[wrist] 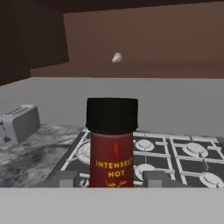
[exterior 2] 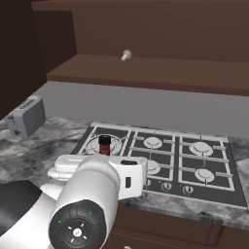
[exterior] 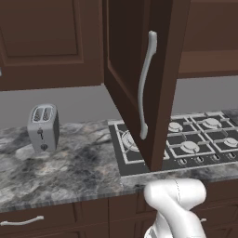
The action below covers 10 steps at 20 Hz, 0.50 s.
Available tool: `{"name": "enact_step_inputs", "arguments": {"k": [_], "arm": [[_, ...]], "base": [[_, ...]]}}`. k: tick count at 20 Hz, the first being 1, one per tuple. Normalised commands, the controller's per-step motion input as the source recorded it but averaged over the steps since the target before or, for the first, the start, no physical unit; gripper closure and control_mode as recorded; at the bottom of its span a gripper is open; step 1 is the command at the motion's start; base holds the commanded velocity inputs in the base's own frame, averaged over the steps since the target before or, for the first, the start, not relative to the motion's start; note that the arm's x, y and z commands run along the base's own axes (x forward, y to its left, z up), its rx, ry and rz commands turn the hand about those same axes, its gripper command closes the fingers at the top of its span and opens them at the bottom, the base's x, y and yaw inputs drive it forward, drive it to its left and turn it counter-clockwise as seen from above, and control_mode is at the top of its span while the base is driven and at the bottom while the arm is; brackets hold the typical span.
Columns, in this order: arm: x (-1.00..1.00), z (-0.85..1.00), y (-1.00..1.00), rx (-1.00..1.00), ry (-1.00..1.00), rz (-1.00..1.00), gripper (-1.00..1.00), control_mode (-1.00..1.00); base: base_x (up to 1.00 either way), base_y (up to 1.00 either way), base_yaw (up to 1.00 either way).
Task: Pick the chicken drumstick from the plate and place it on the cutting board. Then pick the condiment bottle from the cabinet and place it next to the cutting board.
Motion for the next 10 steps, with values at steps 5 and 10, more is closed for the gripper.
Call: {"name": "enact_step_inputs", "arguments": {"k": [5, 10], "arm": [[0.0, -0.41, 0.01, 0.13, -0.08, 0.06, 1.0, -1.0], [0.0, -0.36, 0.0, 0.04, -0.19, 0.07, 1.0, -1.0]], "base": [[0.0, 0.0, 0.0], [0.0, 0.0, 0.0]]}}
